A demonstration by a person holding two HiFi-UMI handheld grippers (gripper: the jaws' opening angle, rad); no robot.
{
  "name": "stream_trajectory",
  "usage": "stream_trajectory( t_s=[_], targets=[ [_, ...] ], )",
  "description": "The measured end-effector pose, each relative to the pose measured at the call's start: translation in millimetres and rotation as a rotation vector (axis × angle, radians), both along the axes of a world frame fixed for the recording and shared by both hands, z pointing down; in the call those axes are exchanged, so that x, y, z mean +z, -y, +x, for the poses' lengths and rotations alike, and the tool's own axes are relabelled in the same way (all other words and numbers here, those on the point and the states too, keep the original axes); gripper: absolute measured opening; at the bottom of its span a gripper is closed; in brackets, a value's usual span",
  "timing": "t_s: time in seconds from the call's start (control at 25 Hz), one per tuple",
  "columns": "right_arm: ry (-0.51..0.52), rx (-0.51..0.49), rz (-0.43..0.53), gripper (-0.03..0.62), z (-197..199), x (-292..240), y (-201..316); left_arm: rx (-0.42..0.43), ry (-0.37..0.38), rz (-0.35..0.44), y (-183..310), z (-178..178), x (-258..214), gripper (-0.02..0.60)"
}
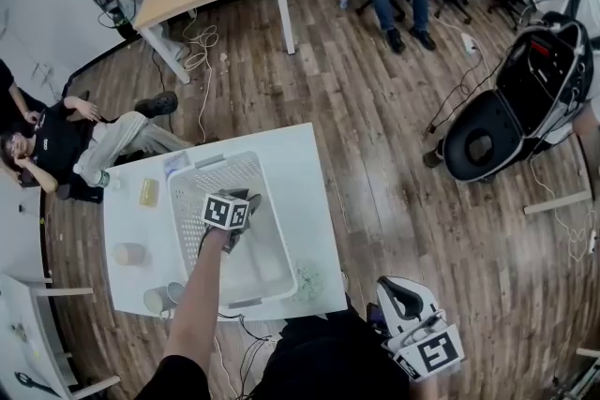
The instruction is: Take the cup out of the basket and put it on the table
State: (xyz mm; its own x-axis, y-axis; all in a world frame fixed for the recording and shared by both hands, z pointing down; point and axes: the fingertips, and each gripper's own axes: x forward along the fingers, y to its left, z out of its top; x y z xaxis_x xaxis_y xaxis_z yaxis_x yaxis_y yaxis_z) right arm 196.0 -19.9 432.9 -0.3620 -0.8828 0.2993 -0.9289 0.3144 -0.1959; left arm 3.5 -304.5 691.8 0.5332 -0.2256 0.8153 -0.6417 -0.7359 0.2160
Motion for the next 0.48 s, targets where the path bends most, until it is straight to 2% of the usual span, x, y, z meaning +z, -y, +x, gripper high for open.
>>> stream_trajectory(
  t_s=[0.04,0.08,0.24,0.48],
  targets=[
    [0.001,-0.003,0.006,0.026,-1,-1,-1,0.007,0.009,0.012,-2,0,-2,0.095],
    [0.002,-0.006,0.010,0.026,-2,-1,-1,0.013,0.021,0.026,-5,0,-4,0.028],
    [0.009,-0.017,0.026,0.026,-11,-6,-5,0.058,0.055,0.054,-20,0,-10,0.020],
    [0.012,-0.028,0.048,0.026,-17,-12,-9,0.134,0.080,0.150,-35,6,-39,0.018]
  ],
)
